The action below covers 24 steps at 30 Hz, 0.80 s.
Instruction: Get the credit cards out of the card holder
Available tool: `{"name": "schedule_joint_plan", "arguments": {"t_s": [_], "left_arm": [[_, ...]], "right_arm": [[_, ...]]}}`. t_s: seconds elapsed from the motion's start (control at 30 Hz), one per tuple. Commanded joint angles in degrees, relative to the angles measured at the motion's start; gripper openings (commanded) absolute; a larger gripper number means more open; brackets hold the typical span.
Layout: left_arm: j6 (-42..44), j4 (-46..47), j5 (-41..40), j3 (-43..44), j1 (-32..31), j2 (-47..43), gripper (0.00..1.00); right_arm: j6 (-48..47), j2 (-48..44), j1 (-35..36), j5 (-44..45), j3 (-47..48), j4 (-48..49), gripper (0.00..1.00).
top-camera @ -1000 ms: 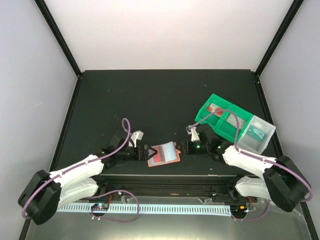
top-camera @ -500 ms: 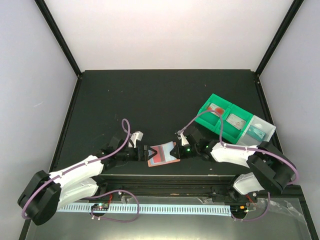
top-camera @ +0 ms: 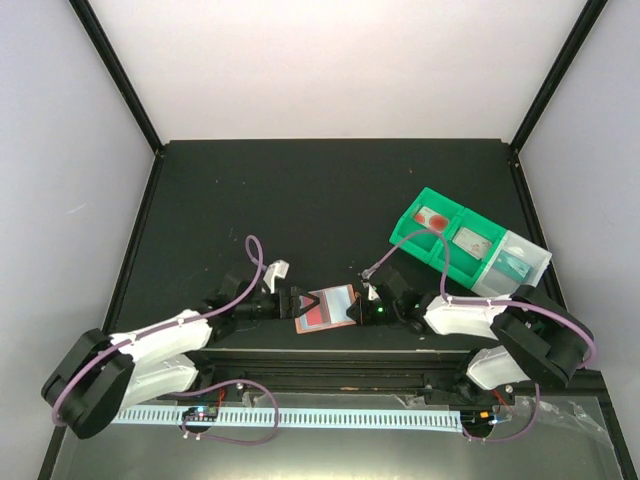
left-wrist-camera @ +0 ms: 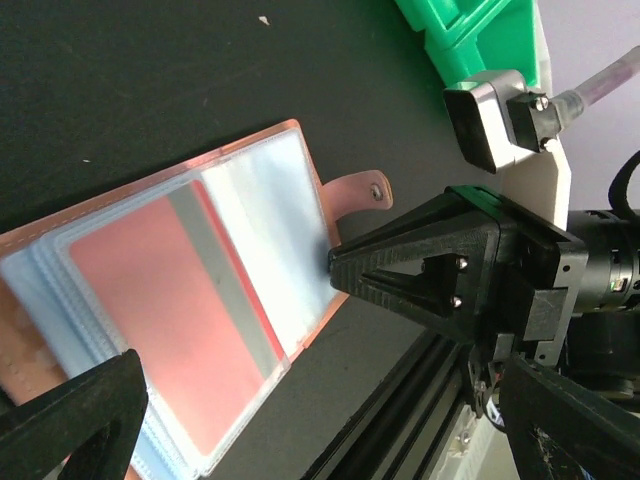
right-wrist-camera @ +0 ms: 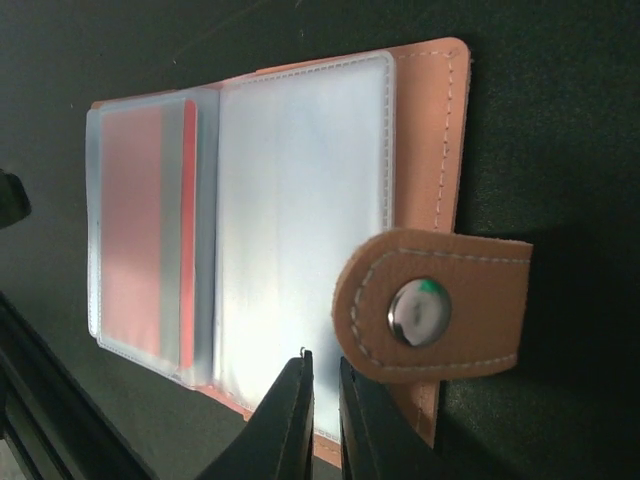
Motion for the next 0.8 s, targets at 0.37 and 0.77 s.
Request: {"name": "schedule_joint_plan", "arguments": {"t_s": [0.37,0.77], "left_arm": [[-5.23,13.02,-1.35,1.59,0.29,12.09,0.97],[-7.35,17.56,0.45,0.64,0.27,17.23,0.97]], "right_arm": [[2.17,1.87,0.42,2.37,-3.2,4.32,0.13],[2.7,3.81,0.45,1.66,-2.67,5.53,0.13]]}}
